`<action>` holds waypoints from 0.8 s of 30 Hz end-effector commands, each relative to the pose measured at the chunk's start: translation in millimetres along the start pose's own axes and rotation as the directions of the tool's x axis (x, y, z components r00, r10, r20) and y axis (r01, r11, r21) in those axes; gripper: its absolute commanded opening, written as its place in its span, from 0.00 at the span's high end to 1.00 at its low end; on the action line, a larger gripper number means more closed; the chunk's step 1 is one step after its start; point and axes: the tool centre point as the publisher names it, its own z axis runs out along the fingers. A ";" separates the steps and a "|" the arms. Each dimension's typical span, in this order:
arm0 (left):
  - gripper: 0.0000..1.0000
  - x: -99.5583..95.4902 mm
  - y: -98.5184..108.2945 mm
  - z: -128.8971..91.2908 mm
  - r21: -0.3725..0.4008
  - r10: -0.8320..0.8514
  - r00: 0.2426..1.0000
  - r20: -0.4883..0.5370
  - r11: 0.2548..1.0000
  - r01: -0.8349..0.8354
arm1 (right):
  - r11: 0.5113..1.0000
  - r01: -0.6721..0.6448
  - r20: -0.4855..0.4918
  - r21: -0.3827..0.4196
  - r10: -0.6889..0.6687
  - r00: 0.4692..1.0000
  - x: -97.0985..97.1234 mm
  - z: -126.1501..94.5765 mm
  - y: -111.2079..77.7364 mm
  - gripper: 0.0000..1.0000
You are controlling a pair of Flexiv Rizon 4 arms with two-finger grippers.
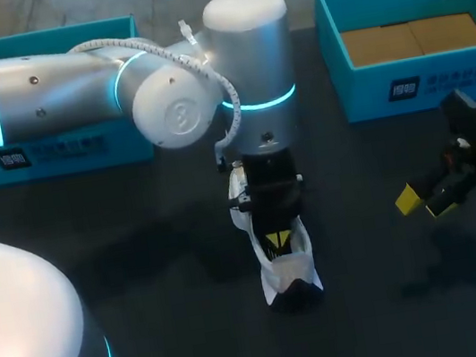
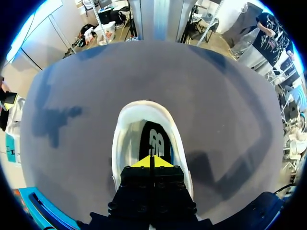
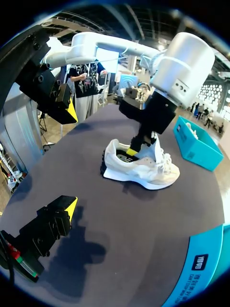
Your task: Take the shoe out of the shoebox, open the shoe tongue, remove and reinsert the insole, then place the shoe into the shoebox
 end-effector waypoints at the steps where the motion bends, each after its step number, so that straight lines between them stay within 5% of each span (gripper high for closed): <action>1: 0.90 -2.1 0.5 2.3 -0.001 -0.005 1.000 -0.006 1.000 0.005 | 1.000 -0.001 0.002 0.000 0.001 1.000 0.5 0.2 -0.8 0.00; 8: 0.51 -1.5 0.8 0.6 -0.003 -0.010 1.000 -0.012 1.000 0.009 | 1.000 -0.001 0.002 0.000 0.001 1.000 0.5 0.2 -0.8 0.00; 24: 0.49 0.3 15.8 4.9 -0.010 -0.039 0.999 -0.019 0.999 0.039 | 1.000 -0.001 0.002 0.000 0.001 1.000 0.5 0.2 -0.8 0.00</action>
